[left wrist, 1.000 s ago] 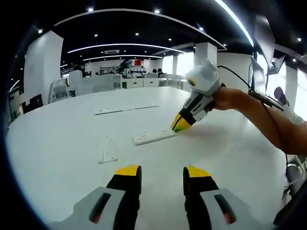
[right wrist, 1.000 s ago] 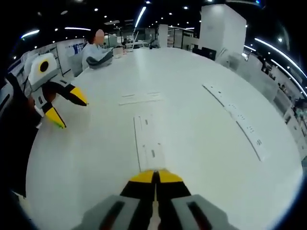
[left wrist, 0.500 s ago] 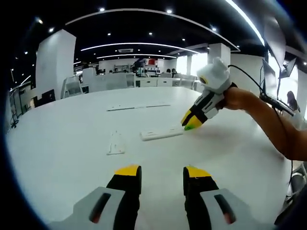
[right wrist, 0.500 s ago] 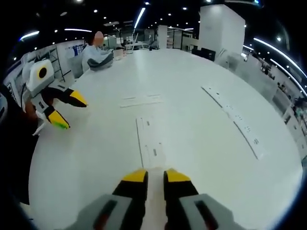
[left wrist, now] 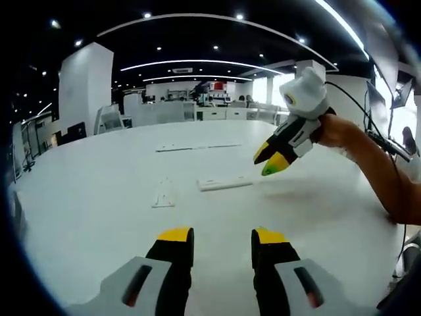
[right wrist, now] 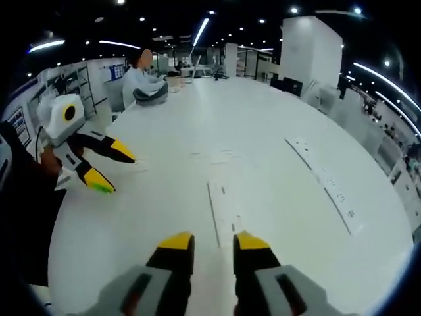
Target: Locate the socket holder cover, grip the socket holder cover, clip it into the socket holder slot.
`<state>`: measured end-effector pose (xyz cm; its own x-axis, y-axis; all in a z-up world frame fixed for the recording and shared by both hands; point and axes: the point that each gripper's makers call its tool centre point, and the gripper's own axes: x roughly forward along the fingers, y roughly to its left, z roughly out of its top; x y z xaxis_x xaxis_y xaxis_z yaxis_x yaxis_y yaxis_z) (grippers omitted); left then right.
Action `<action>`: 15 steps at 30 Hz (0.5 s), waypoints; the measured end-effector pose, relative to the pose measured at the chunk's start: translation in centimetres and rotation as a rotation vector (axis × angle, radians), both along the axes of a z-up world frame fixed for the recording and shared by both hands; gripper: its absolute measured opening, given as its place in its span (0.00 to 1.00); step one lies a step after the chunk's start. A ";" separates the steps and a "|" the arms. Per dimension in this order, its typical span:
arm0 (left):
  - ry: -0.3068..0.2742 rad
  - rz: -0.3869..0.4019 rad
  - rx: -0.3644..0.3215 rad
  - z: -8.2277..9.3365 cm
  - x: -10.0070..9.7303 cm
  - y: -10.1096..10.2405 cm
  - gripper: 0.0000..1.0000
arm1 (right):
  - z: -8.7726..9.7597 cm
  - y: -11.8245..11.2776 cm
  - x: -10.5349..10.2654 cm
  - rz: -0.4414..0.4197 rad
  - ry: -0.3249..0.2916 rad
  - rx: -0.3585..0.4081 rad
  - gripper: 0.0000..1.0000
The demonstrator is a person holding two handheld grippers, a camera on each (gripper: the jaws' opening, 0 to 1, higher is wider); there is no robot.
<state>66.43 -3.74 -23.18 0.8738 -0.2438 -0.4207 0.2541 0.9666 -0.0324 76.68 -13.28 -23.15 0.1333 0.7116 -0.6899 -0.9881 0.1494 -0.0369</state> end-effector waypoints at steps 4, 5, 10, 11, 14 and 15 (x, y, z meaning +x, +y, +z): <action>-0.009 0.035 0.003 0.4 -0.5 0.8 0.35 | 0.3 1.1 -1.8 0.042 -0.026 -0.008 0.26; -0.010 0.039 0.005 0.5 -0.5 0.9 0.35 | 0.4 1.4 -2.0 0.052 -0.028 -0.006 0.26; 0.001 0.086 0.032 0.8 -1.1 2.3 0.35 | 0.2 2.8 -3.5 0.107 -0.022 -0.015 0.27; 0.005 0.093 0.037 0.9 -1.2 2.5 0.35 | 0.1 3.0 -3.7 0.113 -0.021 -0.016 0.27; 0.006 0.121 0.046 1.2 -1.5 3.2 0.35 | 0.0 3.5 -4.3 0.134 -0.018 -0.020 0.27; 0.006 0.128 0.049 1.3 -1.7 3.4 0.35 | 0.0 3.6 -4.4 0.141 -0.019 -0.020 0.27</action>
<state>64.77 -0.37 -21.87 0.8939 -0.1096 -0.4347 0.1284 0.9916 0.0142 72.25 -9.66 -23.12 0.0461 0.7104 -0.7023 -0.9983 0.0082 -0.0572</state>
